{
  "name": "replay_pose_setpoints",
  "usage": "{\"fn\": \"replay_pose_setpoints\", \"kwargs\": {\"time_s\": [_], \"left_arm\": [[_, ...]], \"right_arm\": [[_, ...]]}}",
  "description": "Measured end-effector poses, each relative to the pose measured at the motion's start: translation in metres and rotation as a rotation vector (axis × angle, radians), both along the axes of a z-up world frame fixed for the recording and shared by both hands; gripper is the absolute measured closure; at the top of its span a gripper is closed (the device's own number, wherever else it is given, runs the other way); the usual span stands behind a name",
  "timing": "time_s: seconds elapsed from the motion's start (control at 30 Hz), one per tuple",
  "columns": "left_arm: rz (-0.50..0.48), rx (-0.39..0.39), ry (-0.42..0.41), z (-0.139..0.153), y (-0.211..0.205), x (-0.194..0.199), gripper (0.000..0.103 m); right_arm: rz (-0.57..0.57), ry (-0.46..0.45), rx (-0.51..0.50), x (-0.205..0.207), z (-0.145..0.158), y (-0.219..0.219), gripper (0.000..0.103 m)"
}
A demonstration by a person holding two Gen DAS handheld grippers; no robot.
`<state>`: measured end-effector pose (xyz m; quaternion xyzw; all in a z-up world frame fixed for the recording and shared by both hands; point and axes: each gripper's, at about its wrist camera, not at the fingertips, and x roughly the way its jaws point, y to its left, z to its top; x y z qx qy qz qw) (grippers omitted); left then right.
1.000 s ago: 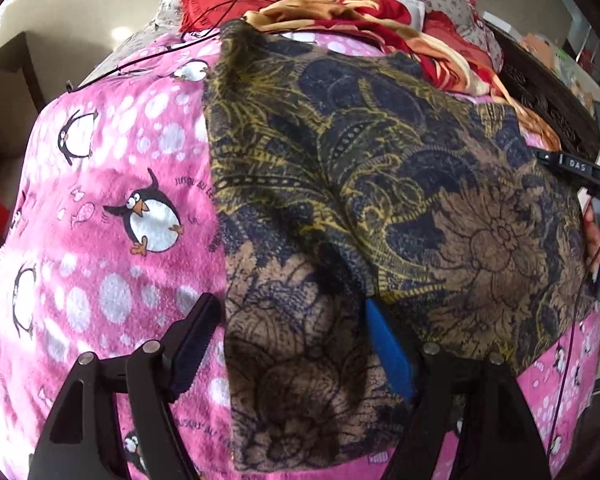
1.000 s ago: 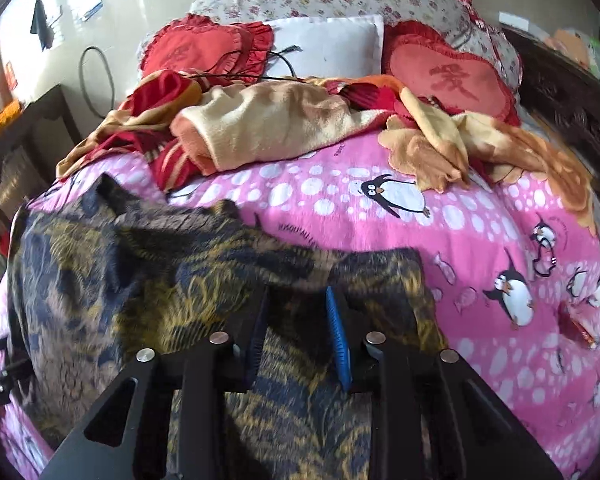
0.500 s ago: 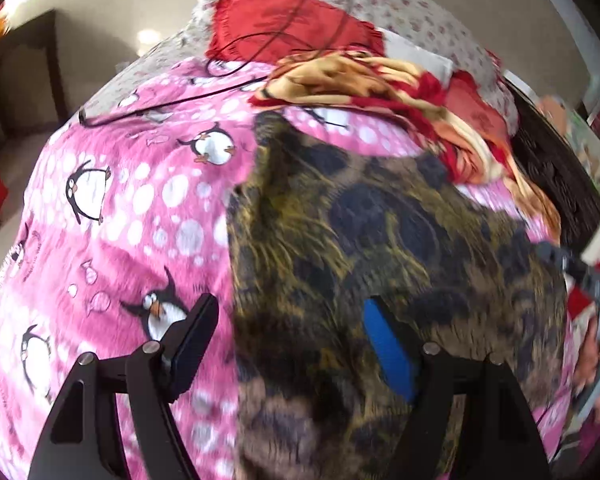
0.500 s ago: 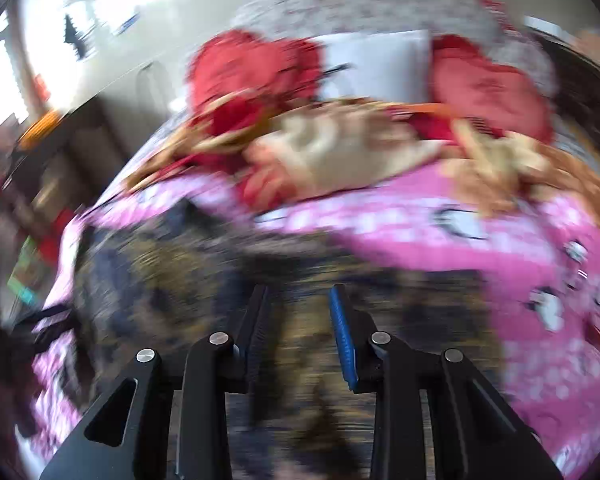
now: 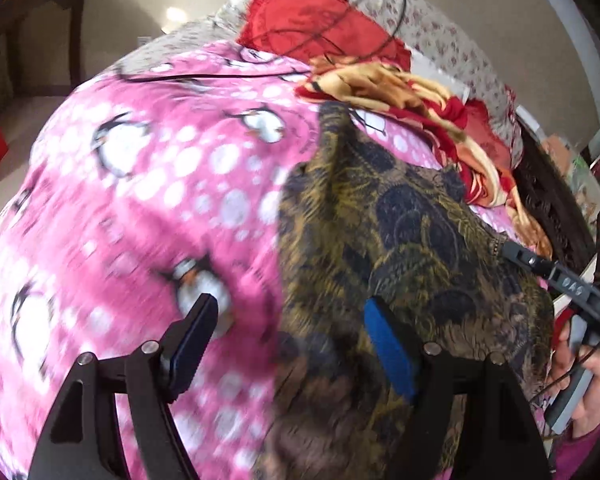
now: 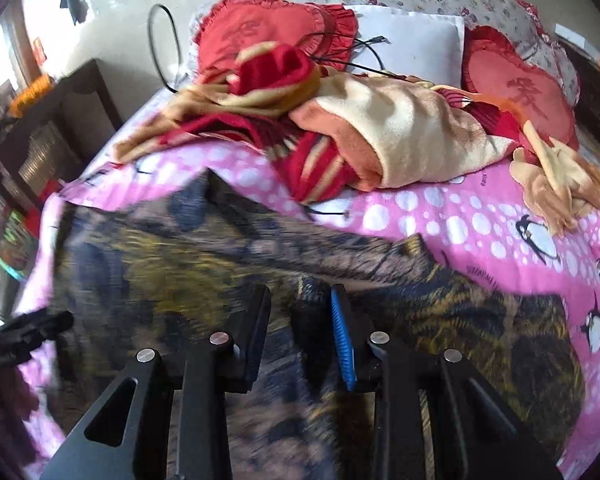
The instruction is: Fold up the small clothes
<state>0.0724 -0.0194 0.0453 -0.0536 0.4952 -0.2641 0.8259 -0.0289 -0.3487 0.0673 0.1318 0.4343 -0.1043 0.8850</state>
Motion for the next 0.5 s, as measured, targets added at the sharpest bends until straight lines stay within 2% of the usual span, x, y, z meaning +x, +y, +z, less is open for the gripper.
{"fn": "replay_pose_setpoints", "kwargs": {"time_s": [0.1,0.2,0.37,0.5], "left_arm": [[0.003,-0.042,0.029,-0.008,0.018,-0.016,0.023],[0.006,-0.065,0.018,-0.011,0.029,-0.034,0.023],[0.020,-0.126,0.048,-0.017,0.042,-0.047,0.022],[0.025,-0.169,0.050,-0.021,0.052,-0.054,0.022]], "right_arm": [[0.070,-0.027,0.076,0.007,0.014,0.024,0.058],[0.145,-0.001,0.165,0.032,0.020,0.061,0.054],[0.272,0.075,0.072,0.078,0.017,0.137,0.054],[0.311,0.137,-0.010,0.109,0.006,0.179,0.054]]}}
